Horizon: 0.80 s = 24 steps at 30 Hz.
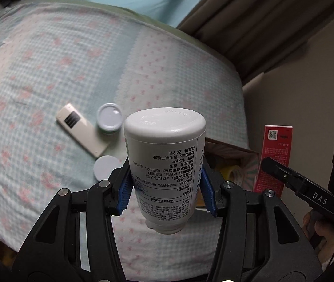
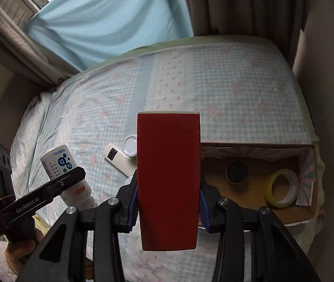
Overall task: Organize rigid objects
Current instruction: 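Carry the pill bottle and red box with both tools over the cardboard box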
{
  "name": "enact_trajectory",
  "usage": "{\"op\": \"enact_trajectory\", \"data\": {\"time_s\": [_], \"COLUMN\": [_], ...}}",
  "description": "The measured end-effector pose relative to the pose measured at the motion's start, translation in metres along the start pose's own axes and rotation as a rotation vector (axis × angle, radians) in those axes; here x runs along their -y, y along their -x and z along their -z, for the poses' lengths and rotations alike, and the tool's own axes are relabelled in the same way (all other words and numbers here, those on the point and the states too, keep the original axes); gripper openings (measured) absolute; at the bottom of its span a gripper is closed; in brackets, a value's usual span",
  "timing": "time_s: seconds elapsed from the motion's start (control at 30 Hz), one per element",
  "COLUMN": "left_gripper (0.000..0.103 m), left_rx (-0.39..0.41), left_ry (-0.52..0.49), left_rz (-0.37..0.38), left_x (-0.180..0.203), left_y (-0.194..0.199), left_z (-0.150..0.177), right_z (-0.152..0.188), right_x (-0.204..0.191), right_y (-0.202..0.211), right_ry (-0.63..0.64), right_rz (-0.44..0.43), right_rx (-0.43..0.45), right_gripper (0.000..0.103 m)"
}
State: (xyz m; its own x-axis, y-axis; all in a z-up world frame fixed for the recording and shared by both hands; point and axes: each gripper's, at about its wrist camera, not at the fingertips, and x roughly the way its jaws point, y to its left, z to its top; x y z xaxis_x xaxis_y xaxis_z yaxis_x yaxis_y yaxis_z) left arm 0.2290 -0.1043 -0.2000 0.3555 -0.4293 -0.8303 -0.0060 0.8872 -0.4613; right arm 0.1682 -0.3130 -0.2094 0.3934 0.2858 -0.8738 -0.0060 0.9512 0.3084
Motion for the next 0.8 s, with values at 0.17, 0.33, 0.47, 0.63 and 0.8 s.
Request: {"op": "enact_trajectory", "data": {"time_s": [0.17,0.33,0.47,0.63,0.8], "left_gripper": [0.046,0.046,0.046,0.046,0.046], "left_rx": [-0.065,-0.123,-0.174,-0.232,-0.3], "left_ry": [-0.134,-0.247,-0.318,-0.417,-0.505], "left_rz": [0.076,0.099,0.086,0.047,-0.01], "left_x": [0.066,0.126,0.158,0.185,0.2], "left_y": [-0.019,-0.046,-0.075,-0.116,-0.158], "left_z": [0.003,0.015,0.026,0.04,0.052], "right_z": [0.014,0.027,0.035,0.042,0.046], "right_x": [0.047,0.089,0.118,0.16,0.193], "right_y": [0.037,0.058,0.057,0.039,0.008], "right_ry": [-0.124,-0.202,-0.229,-0.306,-0.357], "right_rz": [0.048,0.085,0.119,0.109,0.107], "right_rx": [0.058,0.087,0.083,0.06,0.0], "right_gripper": [0.039,0.039,0.039,0.039,0.039]}}
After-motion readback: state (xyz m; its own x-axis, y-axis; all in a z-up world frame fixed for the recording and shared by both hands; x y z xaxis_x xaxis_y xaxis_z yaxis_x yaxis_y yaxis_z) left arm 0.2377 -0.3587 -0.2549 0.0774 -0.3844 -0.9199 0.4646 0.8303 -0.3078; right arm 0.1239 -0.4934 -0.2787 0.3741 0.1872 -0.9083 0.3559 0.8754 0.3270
